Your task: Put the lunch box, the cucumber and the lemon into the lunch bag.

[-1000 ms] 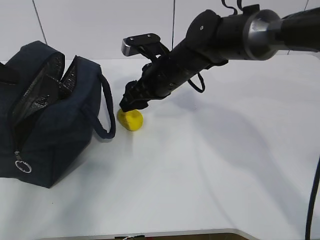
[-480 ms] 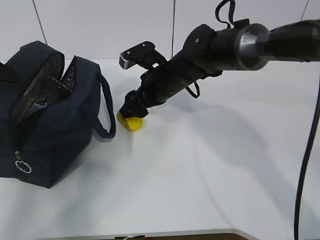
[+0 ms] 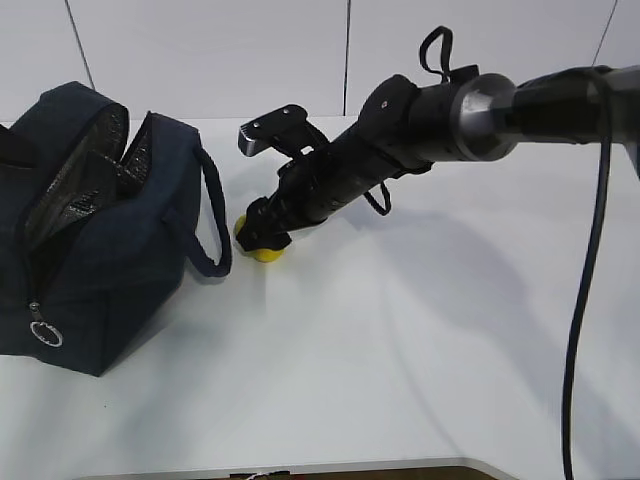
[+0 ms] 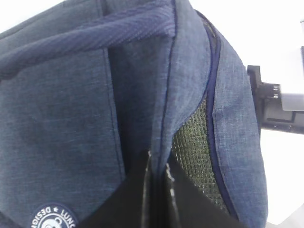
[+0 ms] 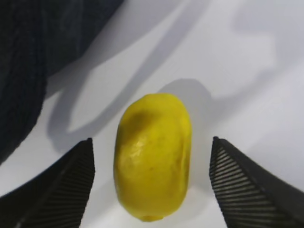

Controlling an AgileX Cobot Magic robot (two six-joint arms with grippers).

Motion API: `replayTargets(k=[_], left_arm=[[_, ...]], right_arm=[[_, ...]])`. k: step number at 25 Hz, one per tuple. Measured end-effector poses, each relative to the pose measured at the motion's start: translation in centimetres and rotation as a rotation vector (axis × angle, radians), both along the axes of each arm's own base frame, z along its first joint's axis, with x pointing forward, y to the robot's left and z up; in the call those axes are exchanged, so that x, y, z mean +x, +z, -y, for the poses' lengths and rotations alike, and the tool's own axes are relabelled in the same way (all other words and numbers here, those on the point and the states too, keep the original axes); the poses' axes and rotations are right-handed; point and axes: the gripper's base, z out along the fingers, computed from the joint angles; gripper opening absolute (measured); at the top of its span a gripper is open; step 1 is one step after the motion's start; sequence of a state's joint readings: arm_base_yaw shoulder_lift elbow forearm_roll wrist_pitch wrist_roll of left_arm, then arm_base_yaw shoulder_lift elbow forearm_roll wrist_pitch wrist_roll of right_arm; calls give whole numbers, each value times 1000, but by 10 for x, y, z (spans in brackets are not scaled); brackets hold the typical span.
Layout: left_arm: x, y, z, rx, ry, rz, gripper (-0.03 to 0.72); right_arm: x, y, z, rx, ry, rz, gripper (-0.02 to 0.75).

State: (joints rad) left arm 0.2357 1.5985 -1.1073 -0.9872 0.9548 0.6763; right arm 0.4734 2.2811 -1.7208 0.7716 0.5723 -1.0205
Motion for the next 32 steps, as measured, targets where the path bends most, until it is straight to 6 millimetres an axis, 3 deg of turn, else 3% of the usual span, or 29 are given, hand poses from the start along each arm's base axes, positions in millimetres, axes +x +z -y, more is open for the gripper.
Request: replayTargets(k=[16, 25, 32], left_arm=[[0, 0, 0, 1, -1, 2, -17], [0, 0, 0, 1, -1, 2, -17], [0, 0, 0, 1, -1, 2, -17]], right_arm=[[2, 0, 0, 2, -6, 18, 587], [2, 0, 0, 1, -3, 17, 426], [2, 0, 0, 1, -3, 17, 409]])
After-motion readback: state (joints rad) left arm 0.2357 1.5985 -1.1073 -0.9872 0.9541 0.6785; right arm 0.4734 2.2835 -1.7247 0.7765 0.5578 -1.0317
